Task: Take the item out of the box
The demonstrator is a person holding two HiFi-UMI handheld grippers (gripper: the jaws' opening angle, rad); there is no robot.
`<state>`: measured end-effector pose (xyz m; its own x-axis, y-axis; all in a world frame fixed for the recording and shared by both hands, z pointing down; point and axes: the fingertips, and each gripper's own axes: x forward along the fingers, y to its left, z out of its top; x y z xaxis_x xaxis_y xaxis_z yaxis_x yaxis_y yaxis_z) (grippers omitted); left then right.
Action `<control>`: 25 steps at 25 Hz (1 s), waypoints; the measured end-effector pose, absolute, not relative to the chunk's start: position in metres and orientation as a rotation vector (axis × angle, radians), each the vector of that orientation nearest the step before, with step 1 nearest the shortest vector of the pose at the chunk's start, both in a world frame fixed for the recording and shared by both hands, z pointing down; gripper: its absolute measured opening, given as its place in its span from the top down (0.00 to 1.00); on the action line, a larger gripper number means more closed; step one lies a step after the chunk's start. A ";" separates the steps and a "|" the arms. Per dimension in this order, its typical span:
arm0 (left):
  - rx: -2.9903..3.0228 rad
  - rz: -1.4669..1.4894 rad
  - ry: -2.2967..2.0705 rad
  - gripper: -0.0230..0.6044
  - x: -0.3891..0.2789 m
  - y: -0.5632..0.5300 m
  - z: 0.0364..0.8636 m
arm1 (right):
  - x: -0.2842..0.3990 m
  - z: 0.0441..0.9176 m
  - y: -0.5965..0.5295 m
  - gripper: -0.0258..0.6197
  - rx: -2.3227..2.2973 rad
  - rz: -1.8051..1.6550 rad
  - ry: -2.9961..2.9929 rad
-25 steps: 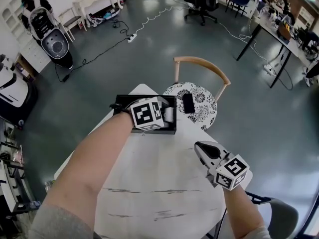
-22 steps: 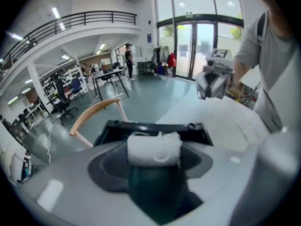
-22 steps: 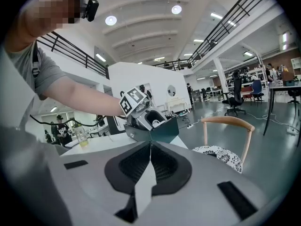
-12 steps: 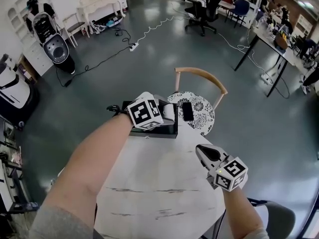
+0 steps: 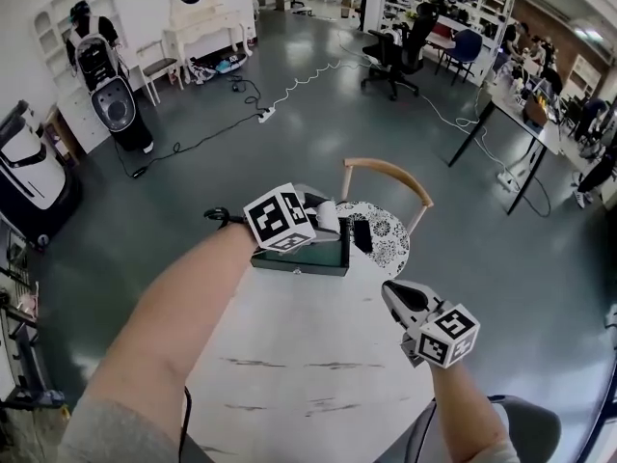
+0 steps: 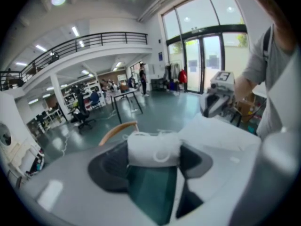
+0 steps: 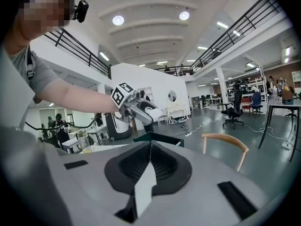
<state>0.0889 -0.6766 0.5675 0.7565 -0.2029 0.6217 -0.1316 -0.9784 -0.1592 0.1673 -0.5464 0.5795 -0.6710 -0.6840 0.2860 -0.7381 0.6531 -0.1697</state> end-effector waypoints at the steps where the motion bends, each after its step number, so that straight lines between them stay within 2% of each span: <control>1: -2.844 -1.011 0.283 0.49 0.085 -0.674 0.557 | 0.165 0.572 -0.545 0.95 1.167 0.398 -2.675; 12: -2.781 -0.897 0.409 0.49 0.044 -0.645 0.447 | 0.144 0.487 -0.534 0.95 1.205 0.320 -2.698; 18: -2.732 -0.828 0.468 0.49 -0.007 -0.623 0.382 | 0.103 0.424 -0.530 0.95 1.219 0.196 -2.705; 25: -2.722 -0.672 0.637 0.49 -0.031 -0.588 0.308 | 0.103 0.363 -0.521 0.95 1.252 0.132 -2.706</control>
